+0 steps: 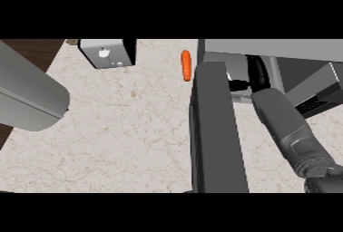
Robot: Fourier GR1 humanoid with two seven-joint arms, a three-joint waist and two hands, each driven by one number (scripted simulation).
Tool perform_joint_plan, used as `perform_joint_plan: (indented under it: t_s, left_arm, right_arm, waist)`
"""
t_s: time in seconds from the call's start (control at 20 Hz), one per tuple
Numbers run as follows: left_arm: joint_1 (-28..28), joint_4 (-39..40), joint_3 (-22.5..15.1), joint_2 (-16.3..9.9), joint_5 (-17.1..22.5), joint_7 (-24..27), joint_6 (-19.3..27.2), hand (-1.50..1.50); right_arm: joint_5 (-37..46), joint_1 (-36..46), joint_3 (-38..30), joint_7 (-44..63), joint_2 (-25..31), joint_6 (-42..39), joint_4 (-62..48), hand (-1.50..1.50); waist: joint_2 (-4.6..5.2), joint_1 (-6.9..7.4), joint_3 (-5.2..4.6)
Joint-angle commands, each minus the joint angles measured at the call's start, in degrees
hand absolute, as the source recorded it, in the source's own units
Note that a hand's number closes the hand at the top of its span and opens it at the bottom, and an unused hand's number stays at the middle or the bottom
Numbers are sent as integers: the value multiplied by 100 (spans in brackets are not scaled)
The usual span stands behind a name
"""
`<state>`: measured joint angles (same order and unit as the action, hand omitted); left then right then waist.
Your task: Pick up the milk, place it into the microwave and close the microwave
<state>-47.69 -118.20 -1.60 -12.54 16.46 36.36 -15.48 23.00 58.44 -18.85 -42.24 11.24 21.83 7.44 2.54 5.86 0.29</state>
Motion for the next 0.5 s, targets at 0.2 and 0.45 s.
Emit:
perform_joint_plan:
  t_s: [0.2, 0.45]
  left_arm:
    - [18, -237, -642, 214, -515, -193, 98, -150]
    - [-96, -518, -908, 238, -802, -340, 144, -150]
  right_arm:
    - [-357, -136, -301, -529, -46, -898, 51, -150]
    - [-424, -609, -302, -907, -9, -1521, 22, -150]
  waist:
    - [-112, -205, -7]
    - [-178, -342, -14]
